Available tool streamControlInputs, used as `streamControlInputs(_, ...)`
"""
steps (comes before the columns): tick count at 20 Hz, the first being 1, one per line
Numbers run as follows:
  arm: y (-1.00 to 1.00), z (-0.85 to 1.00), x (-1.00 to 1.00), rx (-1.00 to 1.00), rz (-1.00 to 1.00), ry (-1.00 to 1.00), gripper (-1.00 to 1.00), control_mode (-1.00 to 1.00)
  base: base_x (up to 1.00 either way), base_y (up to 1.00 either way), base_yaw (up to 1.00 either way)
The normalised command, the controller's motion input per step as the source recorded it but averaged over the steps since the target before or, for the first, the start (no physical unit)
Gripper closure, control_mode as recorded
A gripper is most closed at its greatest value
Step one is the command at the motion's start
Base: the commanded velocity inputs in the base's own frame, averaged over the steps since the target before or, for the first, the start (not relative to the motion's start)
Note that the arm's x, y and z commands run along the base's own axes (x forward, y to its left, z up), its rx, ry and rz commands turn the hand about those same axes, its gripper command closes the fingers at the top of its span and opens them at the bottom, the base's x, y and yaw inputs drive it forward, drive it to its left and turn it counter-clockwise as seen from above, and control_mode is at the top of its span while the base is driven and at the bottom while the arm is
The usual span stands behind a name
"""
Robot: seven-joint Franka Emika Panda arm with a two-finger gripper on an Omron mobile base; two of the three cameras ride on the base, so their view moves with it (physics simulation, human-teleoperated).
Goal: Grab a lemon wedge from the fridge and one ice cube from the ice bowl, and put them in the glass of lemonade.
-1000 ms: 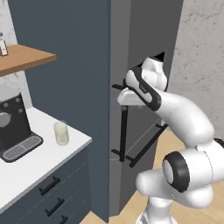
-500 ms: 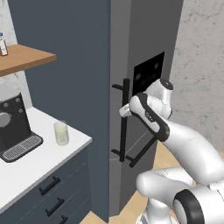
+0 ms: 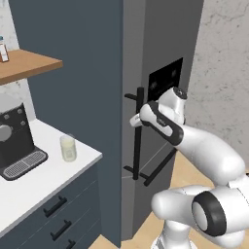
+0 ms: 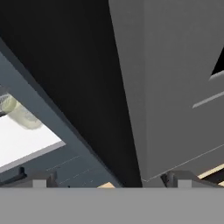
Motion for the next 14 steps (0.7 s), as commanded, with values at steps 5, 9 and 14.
streamControlInputs(5,0.0,-0.25,0.19,0.0,0.0,-0.15,-1.0,-1.0,0.0,0.0,0.0)
streamControlInputs(9,0.0,-0.06,0.35,0.0,0.0,-0.04,-1.0,-1.0,0.0,0.0,0.0)
streamControlInputs(14,0.0,-0.09,0.34,0.0,0.0,-0.01,-1.0,-1.0,0.0,0.0,0.0)
